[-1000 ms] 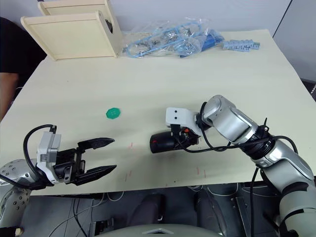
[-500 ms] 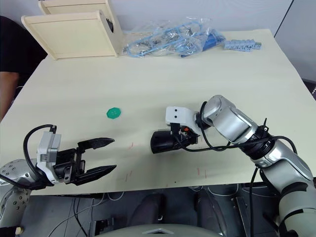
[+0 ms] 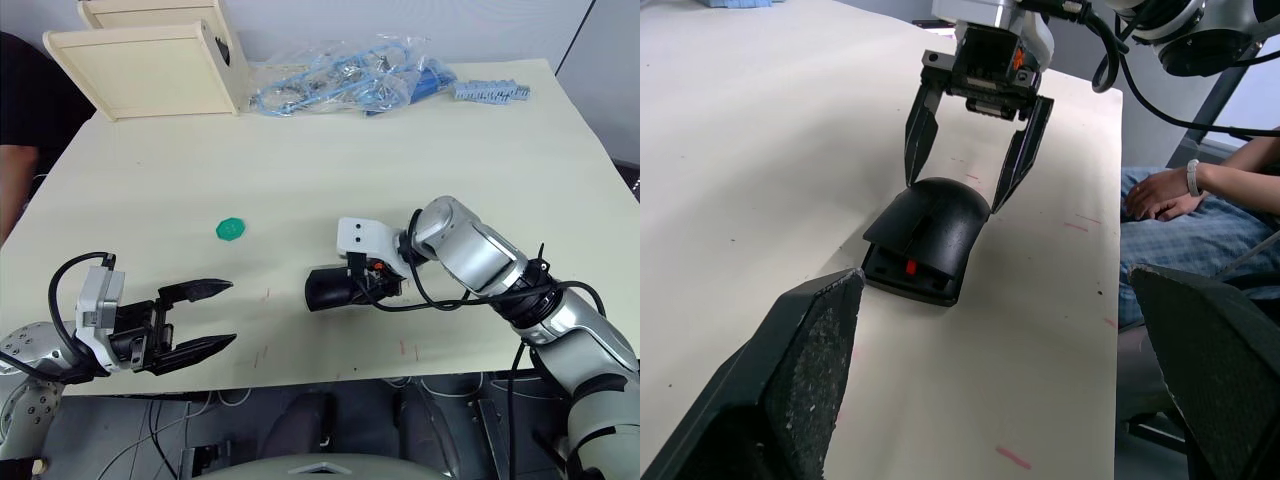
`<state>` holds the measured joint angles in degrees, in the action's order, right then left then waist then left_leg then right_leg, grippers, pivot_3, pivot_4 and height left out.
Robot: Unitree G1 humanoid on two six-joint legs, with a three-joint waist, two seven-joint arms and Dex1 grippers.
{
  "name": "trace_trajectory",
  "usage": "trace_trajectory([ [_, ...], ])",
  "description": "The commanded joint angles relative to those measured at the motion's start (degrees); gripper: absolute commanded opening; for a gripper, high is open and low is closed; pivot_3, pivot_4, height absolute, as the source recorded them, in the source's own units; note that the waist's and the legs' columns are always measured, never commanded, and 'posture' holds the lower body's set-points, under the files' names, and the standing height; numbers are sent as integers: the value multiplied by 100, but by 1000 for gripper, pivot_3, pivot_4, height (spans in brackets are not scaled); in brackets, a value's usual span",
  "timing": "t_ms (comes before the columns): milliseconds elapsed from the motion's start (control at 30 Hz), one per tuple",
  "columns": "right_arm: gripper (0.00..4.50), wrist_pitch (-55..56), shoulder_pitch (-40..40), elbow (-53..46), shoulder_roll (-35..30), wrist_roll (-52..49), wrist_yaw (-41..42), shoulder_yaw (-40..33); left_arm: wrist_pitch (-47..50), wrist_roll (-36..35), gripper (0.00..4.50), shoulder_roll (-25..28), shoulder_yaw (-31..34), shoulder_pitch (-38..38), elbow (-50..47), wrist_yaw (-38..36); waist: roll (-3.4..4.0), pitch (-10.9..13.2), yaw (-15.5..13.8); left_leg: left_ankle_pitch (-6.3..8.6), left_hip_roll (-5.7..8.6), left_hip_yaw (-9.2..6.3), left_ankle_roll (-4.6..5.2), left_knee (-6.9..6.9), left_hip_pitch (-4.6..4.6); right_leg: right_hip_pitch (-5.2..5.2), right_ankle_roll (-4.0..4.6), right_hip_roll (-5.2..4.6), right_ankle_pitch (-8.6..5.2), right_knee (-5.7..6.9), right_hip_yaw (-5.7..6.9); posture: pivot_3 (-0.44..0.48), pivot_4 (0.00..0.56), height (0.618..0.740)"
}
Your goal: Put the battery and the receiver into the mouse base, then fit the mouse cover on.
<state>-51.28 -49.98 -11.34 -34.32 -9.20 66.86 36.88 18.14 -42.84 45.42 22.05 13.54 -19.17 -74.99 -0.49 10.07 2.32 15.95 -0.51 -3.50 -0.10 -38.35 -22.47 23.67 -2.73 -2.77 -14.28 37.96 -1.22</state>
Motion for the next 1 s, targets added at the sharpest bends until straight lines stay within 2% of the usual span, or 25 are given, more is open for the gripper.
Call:
trace_trajectory([
  [33,3473,31,35,-253,-31,-54,-78,-273,-90,-34,4500,-2,83,22,-60,-48,0,0,-1,0,0,-1,0,0,0,0,0,0,0,0,1,0,150,740],
  [1000,3473,405,478,-791,-110,181,-498,-214,-88,-10,4500,6,60,-28,-17,-69,0,0,-4,0,0,-1,0,0,-1,0,0,0,0,0,2,0,150,740],
])
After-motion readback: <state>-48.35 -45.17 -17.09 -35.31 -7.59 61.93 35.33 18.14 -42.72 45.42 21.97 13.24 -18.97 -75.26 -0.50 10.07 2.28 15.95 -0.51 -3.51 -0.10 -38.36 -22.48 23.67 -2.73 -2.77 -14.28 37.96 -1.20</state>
